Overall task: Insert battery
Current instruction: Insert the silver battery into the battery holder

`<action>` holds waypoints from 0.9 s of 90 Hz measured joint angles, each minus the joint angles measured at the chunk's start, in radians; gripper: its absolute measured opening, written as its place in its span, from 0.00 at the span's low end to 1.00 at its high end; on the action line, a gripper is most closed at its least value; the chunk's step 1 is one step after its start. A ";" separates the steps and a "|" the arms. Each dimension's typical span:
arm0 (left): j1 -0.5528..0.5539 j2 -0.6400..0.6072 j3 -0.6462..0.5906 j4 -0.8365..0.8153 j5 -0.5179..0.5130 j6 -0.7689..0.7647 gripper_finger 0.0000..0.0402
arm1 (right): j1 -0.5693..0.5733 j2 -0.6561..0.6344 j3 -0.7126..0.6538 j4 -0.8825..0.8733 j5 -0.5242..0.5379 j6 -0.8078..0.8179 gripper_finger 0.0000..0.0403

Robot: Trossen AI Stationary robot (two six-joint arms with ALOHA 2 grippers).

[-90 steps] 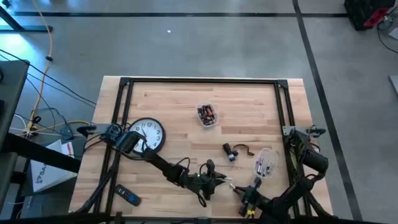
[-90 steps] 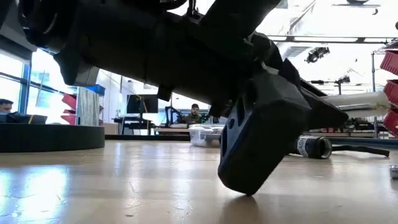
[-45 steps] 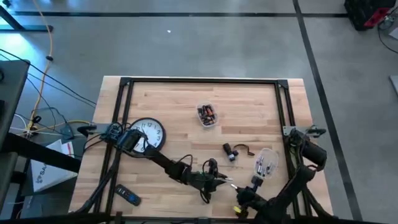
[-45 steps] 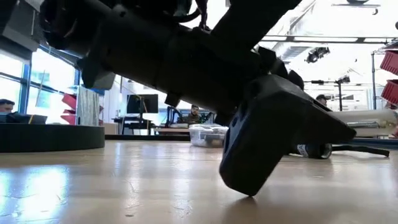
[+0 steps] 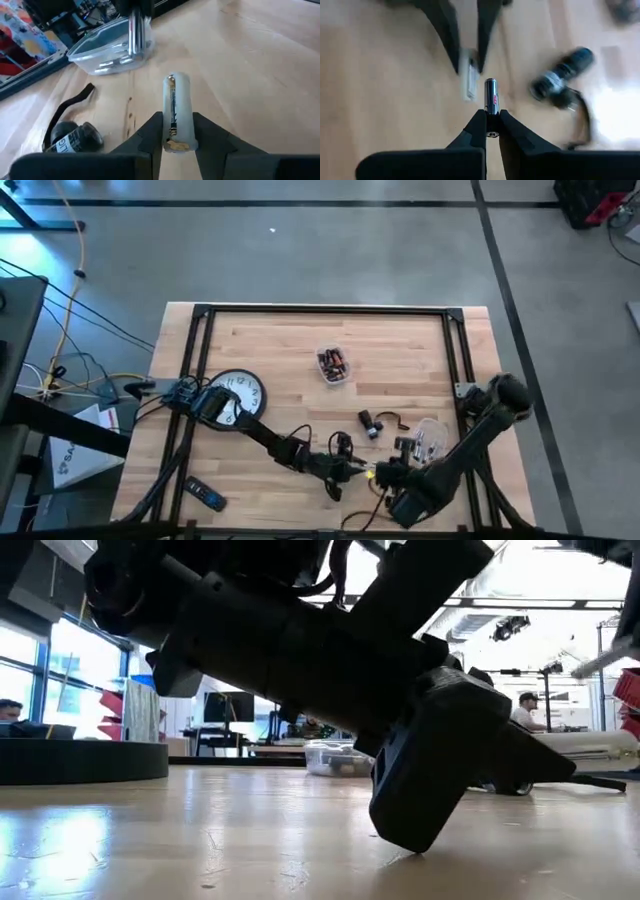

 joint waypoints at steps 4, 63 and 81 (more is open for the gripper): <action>-0.002 0.000 0.000 0.000 -0.010 0.004 0.18 | -0.017 -0.043 -0.076 0.123 -0.043 -0.025 0.00; -0.012 0.000 -0.001 0.009 -0.040 0.026 0.18 | -0.174 -0.096 -0.214 0.333 -0.284 -0.181 0.00; -0.016 -0.001 -0.002 0.031 -0.056 0.036 0.18 | -0.174 -0.085 -0.214 0.338 -0.286 -0.160 0.00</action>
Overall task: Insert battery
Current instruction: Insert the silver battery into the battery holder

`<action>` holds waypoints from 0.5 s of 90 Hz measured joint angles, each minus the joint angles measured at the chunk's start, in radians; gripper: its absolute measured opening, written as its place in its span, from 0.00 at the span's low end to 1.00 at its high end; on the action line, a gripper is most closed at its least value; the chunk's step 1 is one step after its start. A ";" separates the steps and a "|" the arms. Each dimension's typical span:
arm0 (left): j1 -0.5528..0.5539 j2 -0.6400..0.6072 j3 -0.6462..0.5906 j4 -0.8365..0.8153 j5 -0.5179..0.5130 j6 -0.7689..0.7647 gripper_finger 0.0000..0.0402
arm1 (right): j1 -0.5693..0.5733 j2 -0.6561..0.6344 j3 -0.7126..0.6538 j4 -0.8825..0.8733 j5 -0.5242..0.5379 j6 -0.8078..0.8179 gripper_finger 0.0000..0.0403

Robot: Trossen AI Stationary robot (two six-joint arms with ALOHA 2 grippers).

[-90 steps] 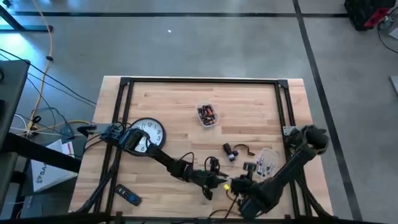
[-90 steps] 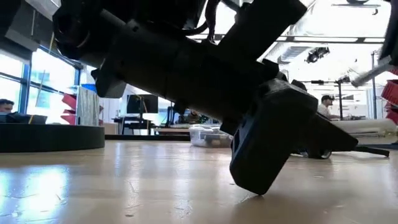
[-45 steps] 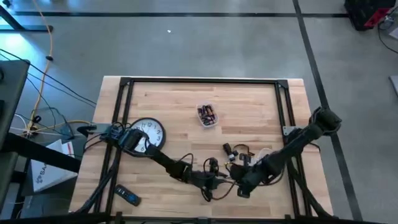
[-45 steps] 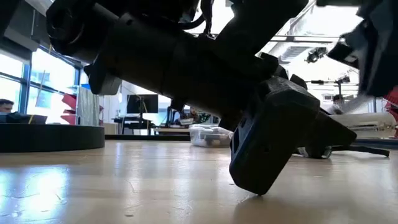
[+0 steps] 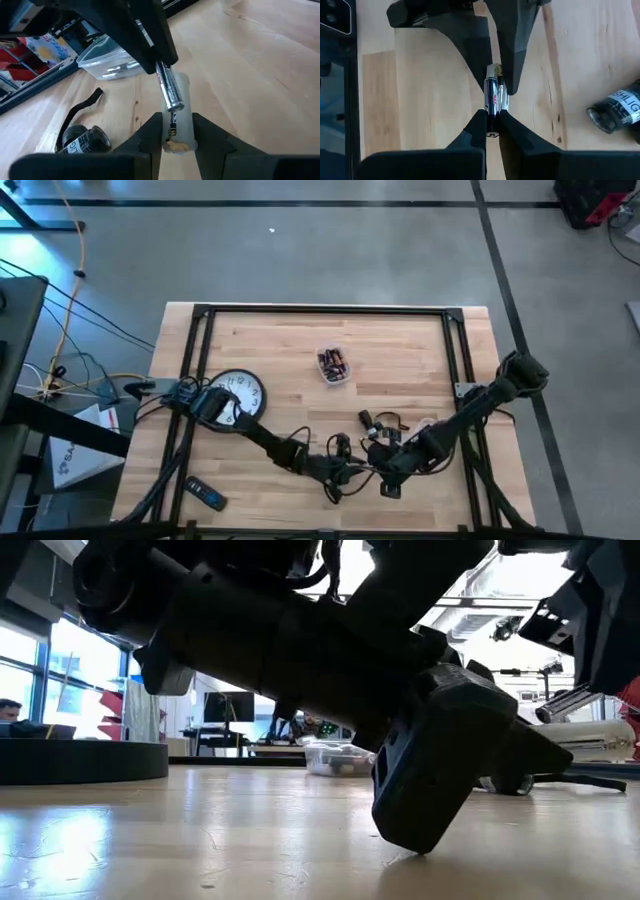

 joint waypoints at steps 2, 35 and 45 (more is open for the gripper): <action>-0.001 0.000 0.000 0.003 -0.002 0.006 0.18 | -0.001 0.002 0.000 0.001 0.000 0.003 0.00; -0.006 0.000 0.000 0.031 -0.006 0.006 0.18 | -0.006 0.026 0.000 -0.016 -0.017 0.050 0.00; -0.006 0.000 0.000 0.027 -0.005 0.004 0.18 | -0.008 0.026 0.001 -0.027 -0.035 0.073 0.00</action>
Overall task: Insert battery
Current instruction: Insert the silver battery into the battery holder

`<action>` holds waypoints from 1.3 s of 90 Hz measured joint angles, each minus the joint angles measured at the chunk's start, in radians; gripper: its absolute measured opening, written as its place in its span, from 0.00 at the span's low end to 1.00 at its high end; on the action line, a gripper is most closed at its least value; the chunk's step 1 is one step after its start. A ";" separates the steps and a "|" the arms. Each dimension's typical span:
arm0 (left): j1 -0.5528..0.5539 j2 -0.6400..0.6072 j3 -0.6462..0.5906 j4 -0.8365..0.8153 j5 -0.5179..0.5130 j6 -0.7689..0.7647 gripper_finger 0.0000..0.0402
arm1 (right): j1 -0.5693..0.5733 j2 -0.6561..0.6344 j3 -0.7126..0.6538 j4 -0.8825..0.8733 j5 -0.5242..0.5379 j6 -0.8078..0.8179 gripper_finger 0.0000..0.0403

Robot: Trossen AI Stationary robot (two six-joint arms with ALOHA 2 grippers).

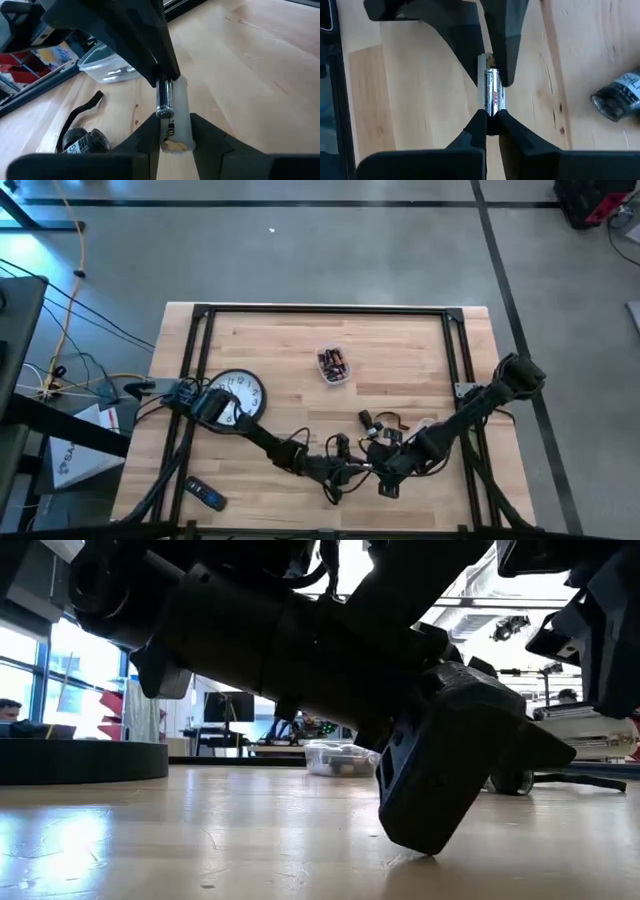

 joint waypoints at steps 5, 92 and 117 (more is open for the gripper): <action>0.000 0.000 0.001 -0.006 -0.001 -0.004 0.18 | -0.004 0.000 0.000 -0.004 -0.016 0.011 0.00; 0.012 0.002 0.038 -0.032 -0.004 -0.034 0.18 | -0.102 0.002 -0.001 0.007 -0.222 0.025 0.03; 0.022 0.004 0.039 -0.012 0.000 -0.019 0.18 | -0.102 0.004 -0.001 0.010 -0.158 0.010 0.20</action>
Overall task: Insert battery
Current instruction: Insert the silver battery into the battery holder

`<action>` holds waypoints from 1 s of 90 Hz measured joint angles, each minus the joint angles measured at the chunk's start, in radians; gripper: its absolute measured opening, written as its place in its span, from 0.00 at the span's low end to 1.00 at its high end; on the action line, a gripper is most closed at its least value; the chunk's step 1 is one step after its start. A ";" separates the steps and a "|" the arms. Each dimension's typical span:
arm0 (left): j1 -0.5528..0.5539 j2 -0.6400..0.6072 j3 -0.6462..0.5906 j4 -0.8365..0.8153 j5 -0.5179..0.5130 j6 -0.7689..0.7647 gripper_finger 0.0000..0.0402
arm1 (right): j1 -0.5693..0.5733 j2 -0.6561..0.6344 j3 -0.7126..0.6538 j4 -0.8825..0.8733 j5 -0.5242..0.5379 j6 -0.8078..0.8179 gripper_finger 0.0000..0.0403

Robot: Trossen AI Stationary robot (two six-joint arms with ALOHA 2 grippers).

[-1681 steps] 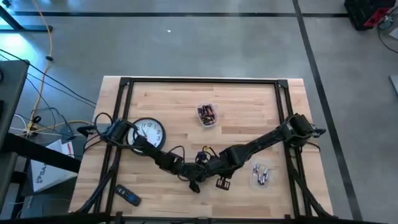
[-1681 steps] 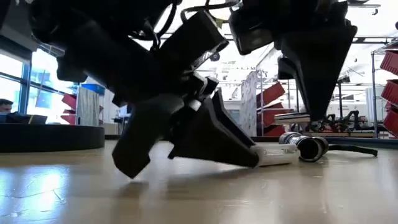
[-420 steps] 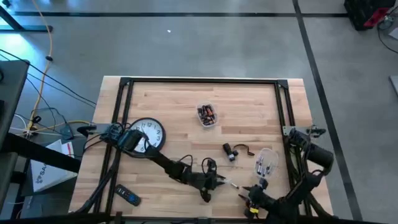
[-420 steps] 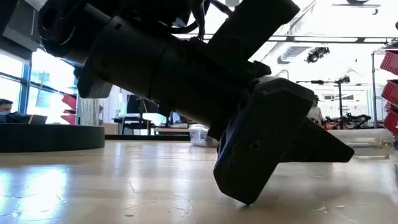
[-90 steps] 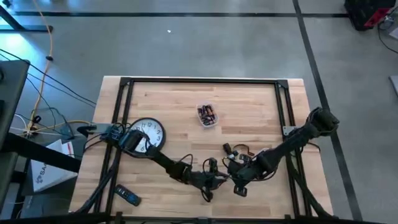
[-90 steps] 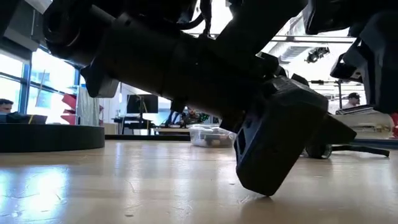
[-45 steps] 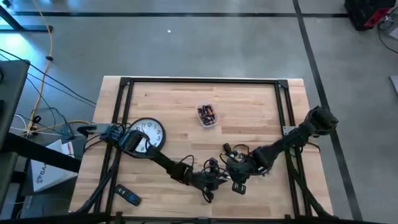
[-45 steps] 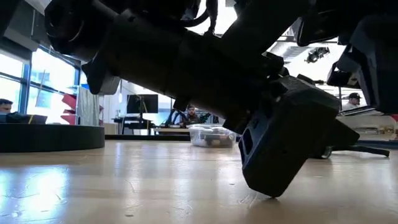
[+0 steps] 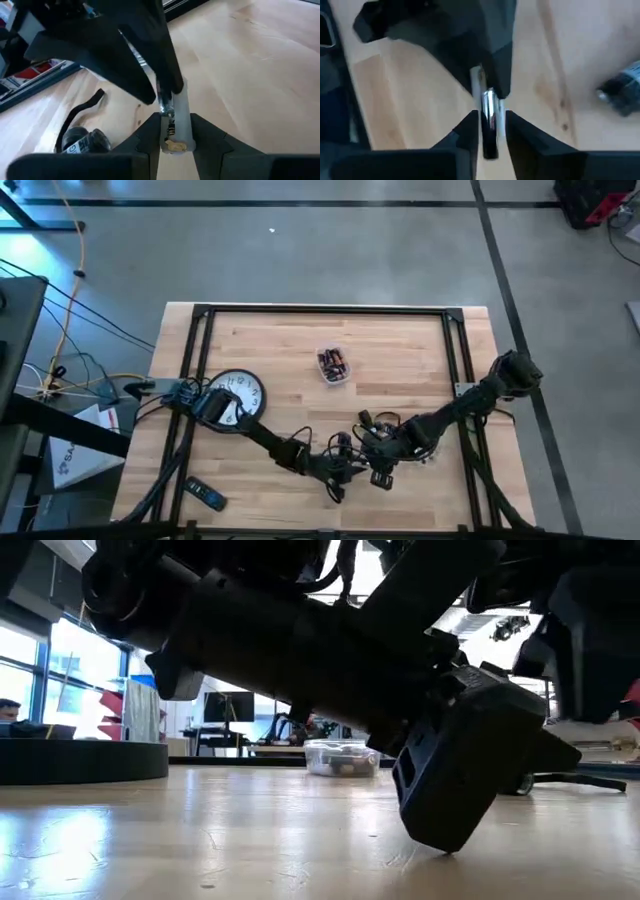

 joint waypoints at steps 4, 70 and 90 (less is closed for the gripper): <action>0.001 0.000 0.000 0.000 0.000 0.000 0.18 | 0.000 0.000 0.000 -0.001 0.000 -0.008 0.21; 0.004 0.000 0.000 -0.004 0.006 -0.006 0.18 | 0.114 -0.006 0.197 -0.367 0.163 -0.005 0.24; -0.002 0.000 0.000 0.009 0.002 0.013 0.18 | 0.145 -0.006 0.125 -0.305 0.156 0.047 0.14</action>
